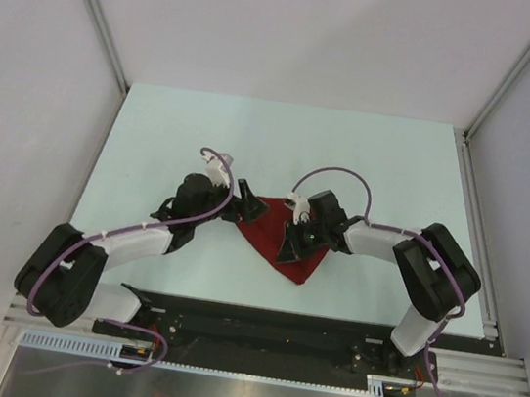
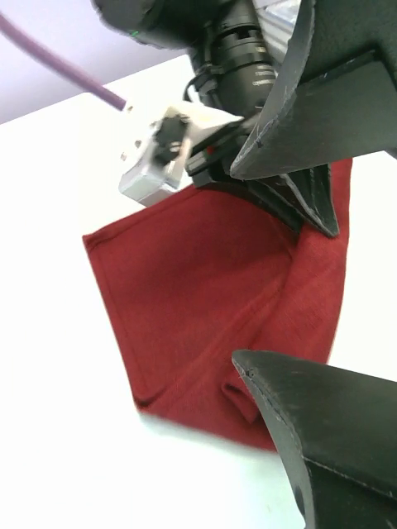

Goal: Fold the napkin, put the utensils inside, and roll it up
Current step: Roll the napkin with the utensil

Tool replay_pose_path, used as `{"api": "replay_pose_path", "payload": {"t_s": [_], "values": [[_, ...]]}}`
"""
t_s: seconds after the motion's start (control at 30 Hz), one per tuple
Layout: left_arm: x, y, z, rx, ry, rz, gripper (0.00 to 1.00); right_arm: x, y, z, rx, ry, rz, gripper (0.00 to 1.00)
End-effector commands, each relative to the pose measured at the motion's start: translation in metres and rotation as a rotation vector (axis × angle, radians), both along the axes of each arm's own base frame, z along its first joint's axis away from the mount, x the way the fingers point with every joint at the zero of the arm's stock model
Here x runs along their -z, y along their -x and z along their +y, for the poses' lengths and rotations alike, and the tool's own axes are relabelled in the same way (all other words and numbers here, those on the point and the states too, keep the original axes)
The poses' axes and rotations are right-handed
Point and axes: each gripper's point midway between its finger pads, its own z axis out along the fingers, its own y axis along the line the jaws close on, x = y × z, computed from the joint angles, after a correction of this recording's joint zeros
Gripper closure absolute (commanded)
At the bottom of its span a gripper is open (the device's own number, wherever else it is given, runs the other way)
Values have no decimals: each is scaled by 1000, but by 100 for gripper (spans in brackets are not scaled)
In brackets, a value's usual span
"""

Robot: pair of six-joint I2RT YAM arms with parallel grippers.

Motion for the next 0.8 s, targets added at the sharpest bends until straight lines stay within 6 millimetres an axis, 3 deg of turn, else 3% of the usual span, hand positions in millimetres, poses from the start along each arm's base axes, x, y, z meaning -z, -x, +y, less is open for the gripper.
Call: {"api": "replay_pose_path", "payload": {"t_s": [0.0, 0.17, 0.57, 0.67, 0.7, 0.77], "values": [[24, 1, 31, -45, -92, 38, 12, 38, -4, -21, 78, 78, 119, 100], [54, 2, 42, -29, -78, 110, 12, 55, -3, -28, 85, 80, 184, 100], [77, -10, 21, 78, -25, 145, 22, 56, -5, -28, 85, 79, 188, 100], [88, -6, 19, 93, -20, 174, 34, 55, -8, -27, 85, 74, 193, 100], [90, -5, 18, 95, -14, 180, 45, 55, -8, -27, 86, 72, 197, 100], [92, -4, 17, 103, -5, 189, 56, 52, -11, -25, 86, 64, 191, 100]]}}
